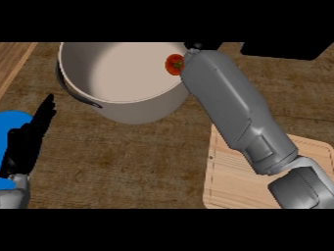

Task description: Pick the tomato from the cutting board and place it in the pot

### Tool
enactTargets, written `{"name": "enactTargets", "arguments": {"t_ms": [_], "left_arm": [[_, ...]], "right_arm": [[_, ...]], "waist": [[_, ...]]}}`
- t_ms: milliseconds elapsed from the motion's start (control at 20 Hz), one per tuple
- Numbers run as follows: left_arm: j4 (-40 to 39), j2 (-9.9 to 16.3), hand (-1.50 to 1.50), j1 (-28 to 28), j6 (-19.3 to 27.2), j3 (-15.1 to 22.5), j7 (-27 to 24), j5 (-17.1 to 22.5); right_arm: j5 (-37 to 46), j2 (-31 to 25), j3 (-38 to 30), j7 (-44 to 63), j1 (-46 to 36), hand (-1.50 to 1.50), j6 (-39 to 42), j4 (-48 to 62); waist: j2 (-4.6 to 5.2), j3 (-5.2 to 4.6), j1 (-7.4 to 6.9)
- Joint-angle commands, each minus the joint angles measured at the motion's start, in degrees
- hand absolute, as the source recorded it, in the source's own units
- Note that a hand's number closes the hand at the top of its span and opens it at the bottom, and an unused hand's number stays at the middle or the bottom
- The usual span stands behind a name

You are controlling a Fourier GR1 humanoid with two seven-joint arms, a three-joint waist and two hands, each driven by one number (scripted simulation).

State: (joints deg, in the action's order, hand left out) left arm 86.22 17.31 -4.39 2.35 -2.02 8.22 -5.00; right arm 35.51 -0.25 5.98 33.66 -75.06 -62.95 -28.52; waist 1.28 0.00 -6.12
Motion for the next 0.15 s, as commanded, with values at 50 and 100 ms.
{"name": "enactTargets", "arguments": {"t_ms": [50,100], "left_arm": [[-2.55,2.23,0.00,0.22,-1.85,-2.92,-1.35,1.40],[0.36,1.61,0.00,1.34,-1.78,-2.37,0.26,1.68]], "right_arm": [[-8.65,0.24,10.16,0.88,6.27,-1.50,-7.24,-6.64],[-9.15,0.24,10.83,-0.38,6.68,-1.50,-7.77,-7.50]], "waist": [[-0.76,-0.04,1.54],[-0.85,-0.01,2.11]]}}
